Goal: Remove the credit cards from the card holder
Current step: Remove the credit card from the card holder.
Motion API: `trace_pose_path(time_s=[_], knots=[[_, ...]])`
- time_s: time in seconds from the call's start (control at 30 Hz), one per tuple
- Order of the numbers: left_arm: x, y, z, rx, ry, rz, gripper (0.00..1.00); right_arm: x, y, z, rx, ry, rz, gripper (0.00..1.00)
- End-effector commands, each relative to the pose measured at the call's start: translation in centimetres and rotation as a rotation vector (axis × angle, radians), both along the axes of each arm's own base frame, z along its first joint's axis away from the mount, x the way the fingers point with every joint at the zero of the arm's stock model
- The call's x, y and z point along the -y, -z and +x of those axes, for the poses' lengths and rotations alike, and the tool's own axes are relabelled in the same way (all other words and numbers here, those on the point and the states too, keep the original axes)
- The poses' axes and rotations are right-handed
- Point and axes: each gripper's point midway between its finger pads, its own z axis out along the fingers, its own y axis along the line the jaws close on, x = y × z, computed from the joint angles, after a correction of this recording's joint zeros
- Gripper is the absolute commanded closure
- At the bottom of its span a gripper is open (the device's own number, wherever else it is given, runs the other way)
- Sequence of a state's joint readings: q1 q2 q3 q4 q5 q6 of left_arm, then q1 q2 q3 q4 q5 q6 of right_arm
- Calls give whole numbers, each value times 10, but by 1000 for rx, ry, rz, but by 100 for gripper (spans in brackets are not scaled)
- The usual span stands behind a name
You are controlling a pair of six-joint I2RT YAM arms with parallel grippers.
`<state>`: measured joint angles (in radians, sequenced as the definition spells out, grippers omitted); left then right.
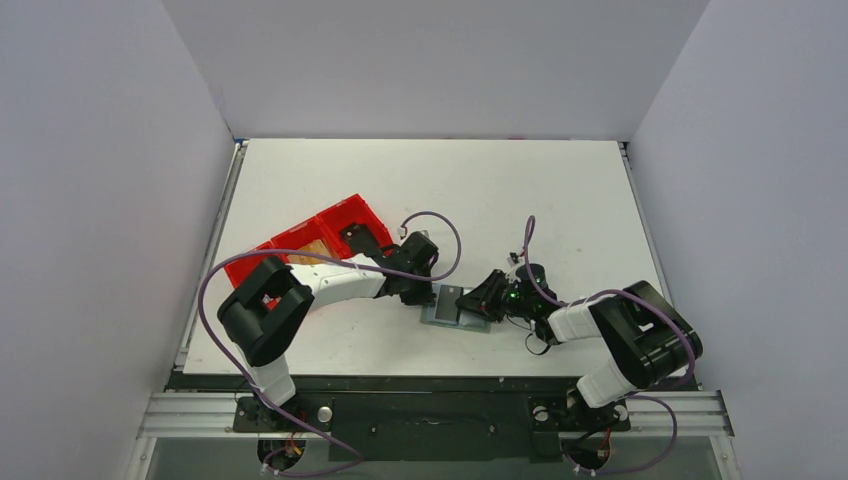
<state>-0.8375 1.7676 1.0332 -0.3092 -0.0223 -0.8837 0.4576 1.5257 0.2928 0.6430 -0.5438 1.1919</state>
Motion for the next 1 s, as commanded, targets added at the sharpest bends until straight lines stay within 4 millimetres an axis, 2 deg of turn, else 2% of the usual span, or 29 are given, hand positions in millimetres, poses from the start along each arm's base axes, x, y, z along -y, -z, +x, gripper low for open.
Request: trace_pose_path(time_s=[0.0,0.67,0.97], knots=[[-21,31,-14,-51,-4,117,96,-8,-23,7,89,-27,62,83],[-22,30,-14,-51,-9,114,96,4,-4,1,60,-30,-20,82],[-21,30,-14,-52,-6,114,97,3,-1,-1,50,-24,-10,93]])
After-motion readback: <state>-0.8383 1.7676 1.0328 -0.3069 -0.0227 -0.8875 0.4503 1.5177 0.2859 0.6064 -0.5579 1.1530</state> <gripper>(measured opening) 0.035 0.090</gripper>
